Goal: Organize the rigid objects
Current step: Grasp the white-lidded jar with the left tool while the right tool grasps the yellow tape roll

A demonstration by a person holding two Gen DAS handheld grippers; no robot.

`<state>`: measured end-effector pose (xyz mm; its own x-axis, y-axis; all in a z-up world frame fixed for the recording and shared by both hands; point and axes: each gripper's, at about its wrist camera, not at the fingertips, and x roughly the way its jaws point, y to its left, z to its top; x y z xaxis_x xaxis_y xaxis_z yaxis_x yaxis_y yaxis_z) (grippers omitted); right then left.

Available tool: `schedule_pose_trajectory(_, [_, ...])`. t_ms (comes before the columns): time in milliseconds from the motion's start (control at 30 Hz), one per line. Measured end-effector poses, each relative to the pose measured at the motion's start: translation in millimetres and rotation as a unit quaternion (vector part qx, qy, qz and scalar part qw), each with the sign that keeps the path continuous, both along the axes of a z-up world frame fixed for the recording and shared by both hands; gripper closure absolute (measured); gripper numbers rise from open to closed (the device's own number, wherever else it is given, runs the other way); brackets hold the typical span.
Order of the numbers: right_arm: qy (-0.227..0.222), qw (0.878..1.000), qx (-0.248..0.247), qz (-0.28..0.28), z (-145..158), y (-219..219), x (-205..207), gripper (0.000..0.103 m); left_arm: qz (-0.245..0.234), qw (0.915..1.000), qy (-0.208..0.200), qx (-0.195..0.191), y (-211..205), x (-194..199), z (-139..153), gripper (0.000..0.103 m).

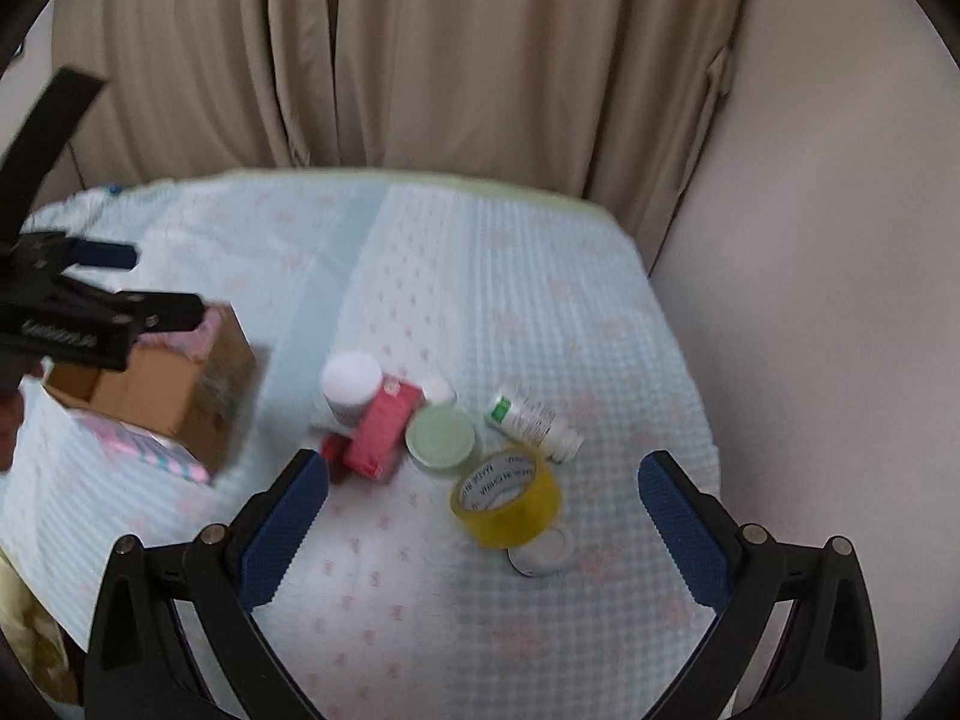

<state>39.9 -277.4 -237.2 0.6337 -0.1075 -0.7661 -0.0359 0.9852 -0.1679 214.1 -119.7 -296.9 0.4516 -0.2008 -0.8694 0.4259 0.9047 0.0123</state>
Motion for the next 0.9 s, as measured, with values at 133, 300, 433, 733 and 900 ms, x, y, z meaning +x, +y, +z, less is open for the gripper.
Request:
schedule_pose_trajectory(133, [0.026, 0.999, -0.018, 0.027, -45, -13, 15, 0.0, -0.025, 0.9989, 0.024, 0.033, -24, 30, -52, 0.001])
schedule_pose_trajectory(300, [0.061, 0.995, -0.041, 0.064, -101, -29, 31, 0.0, -0.065, 0.9941, 0.045, 0.073, -47, 58, -105, 0.001])
schedule_pose_trajectory(433, [0.082, 0.989, -0.065, 0.101, -135, -38, 40, 0.0, -0.093, 0.989, 0.066, 0.094, -59, 73, -138, 0.002])
schedule_pose_trajectory(733, [0.106, 0.981, -0.071, 0.145, -174, -43, 60, 0.0, -0.151, 0.9781, 0.075, 0.122, -78, 90, -172, 0.005])
schedule_pose_trajectory(900, [0.108, 0.976, -0.086, 0.167, -186, -39, 71, 0.0, -0.179, 0.9727, 0.077, 0.126, -83, 97, -182, 0.005])
